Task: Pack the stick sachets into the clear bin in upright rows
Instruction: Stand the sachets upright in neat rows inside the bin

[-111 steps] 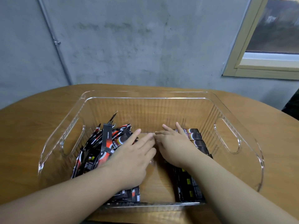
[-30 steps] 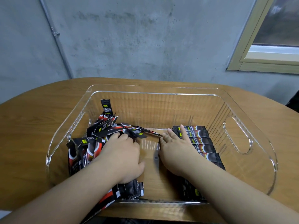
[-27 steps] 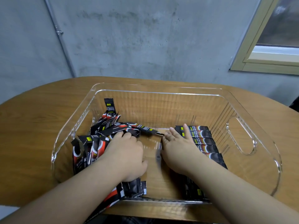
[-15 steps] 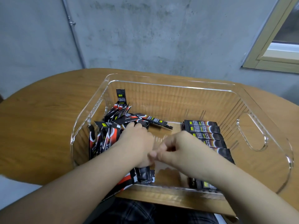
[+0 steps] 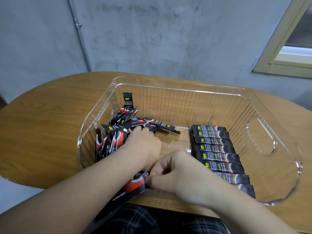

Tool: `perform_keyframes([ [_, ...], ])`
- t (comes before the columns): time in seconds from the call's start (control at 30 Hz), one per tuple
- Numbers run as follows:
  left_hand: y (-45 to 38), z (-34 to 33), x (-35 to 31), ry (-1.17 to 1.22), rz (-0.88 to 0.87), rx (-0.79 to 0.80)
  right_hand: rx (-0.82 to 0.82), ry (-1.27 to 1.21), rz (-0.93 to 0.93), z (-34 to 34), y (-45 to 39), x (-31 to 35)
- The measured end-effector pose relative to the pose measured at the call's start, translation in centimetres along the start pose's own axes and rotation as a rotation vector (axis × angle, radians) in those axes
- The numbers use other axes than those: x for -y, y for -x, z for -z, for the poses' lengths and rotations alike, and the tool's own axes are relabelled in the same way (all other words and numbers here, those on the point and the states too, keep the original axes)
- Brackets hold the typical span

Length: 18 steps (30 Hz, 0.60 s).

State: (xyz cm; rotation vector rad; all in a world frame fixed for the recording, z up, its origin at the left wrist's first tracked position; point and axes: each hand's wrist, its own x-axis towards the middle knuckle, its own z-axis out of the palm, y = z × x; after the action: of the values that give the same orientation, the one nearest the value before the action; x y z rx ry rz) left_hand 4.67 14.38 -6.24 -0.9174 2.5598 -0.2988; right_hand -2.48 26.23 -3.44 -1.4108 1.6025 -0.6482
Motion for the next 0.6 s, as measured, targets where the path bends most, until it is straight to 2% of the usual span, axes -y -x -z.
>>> perform_keyframes([
  [0.07,0.1,0.0,0.0,0.016,0.001,-0.011,-0.092,-0.031,-0.065,2.0,0.3,-0.5],
  [0.17,0.3,-0.4,0.0,0.074,0.010,-0.036,-0.347,-0.024,-0.125,6.3,0.6,-2.0],
  [0.37,0.4,-1.0,-0.2,0.082,0.024,-0.060,-0.662,0.062,-0.080,9.8,-2.7,-2.8],
  [0.6,0.7,-1.3,-0.4,0.175,0.023,-0.150,-0.751,0.123,-0.091,8.9,-9.1,-3.1],
])
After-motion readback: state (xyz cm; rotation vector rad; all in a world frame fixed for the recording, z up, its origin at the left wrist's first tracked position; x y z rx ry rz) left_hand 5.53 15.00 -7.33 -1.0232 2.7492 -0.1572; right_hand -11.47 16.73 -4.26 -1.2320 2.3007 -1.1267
